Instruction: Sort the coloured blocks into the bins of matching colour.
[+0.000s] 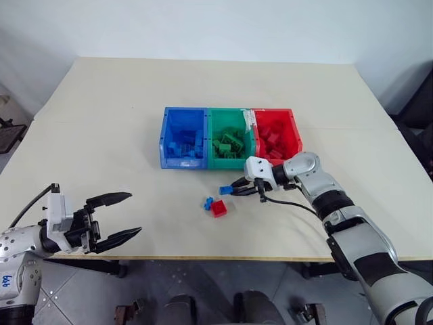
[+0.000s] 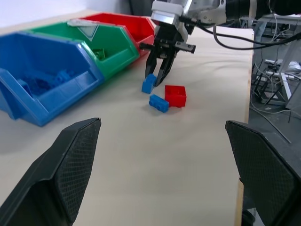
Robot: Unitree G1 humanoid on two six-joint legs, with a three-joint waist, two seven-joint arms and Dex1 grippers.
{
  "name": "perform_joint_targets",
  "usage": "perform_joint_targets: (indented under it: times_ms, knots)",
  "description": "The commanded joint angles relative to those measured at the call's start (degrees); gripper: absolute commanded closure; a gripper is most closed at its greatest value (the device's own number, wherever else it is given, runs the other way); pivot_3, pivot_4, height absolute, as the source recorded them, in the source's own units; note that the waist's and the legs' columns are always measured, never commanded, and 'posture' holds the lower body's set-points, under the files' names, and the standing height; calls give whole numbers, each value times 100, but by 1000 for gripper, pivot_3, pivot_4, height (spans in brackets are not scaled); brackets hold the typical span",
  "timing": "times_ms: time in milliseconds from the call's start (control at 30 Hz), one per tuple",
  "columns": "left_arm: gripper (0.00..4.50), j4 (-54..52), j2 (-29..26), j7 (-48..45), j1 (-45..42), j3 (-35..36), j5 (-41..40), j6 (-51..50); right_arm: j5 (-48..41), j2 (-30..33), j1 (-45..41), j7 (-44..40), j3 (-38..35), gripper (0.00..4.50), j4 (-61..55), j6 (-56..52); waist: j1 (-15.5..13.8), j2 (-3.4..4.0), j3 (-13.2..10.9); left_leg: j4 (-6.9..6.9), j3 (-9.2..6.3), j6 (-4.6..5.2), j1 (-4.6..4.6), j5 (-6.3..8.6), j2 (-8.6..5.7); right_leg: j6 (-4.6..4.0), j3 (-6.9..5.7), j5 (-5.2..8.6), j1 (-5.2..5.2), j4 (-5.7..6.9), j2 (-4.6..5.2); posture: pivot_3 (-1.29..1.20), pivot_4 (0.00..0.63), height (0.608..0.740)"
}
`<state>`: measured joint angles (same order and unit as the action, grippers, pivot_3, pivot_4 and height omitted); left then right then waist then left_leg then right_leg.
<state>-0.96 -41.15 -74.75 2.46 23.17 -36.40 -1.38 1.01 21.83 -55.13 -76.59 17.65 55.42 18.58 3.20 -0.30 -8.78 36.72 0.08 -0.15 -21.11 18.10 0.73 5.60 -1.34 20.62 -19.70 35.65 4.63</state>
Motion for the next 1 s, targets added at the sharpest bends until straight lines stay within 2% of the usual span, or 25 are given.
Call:
perform_joint_targets:
  times_ms: [33,200,267,367,467,567,700,833,1000]
  knots:
    - [0,123,-40,-45,-182,-9,-10,51,-108,83,-50,186,-314,4052,-117,-129,-1,3,-2,0,1,0,0,0,0,0,0,0,0,0,0,0,150,740]
    - [0,385,-40,-142,-427,-105,46,113,-378,360,267,334,-740,4052,-835,-654,-13,4,-3,1,-2,0,-2,1,-1,0,-4,0,0,2,0,0,150,740]
    - [0,450,-40,-175,-484,-126,53,132,-597,520,530,223,-872,4052,-1613,-1096,-23,5,-3,1,-6,0,-5,1,-1,0,-4,0,-2,3,0,0,150,740]
    - [0,552,-43,-222,-560,-160,74,160,-1093,748,1033,166,-1002,4052,-3374,-2271,-28,6,-4,3,-8,2,-9,5,-1,0,-4,0,-2,1,0,0,150,740]
    - [0,666,-38,-256,-673,-203,104,194,-1429,773,1291,543,-1018,4052,-4956,-3495,-13,8,-5,3,-5,0,-9,5,2,0,-4,0,-4,0,-1,0,150,740]
    - [0,740,-22,-268,-771,-246,138,213,-1512,535,1148,1115,-996,4052,-5561,-4221,-8,8,-5,1,-3,-2,-6,4,4,0,-4,0,-4,-2,-1,0,150,740]
    - [0,872,-2,-289,-917,-317,180,277,-1126,35,575,1904,-720,4052,-5274,-4525,-11,8,-5,0,-3,-3,-7,5,2,0,-2,0,-10,1,1,0,150,740]
    - [0,1006,50,-284,-1092,-400,230,368,-680,-758,-279,2649,-491,4052,-3819,-4027,8,6,-4,-3,-3,-3,-10,5,-3,-1,-1,-1,-28,30,3,0,150,740]
    - [0,1046,98,-270,-1116,-408,250,451,-423,-1370,-1066,3117,-533,2337,-2188,-3238,8,2,-1,-8,0,-3,-16,5,-6,-1,-3,-1,-47,49,2,0,150,740]
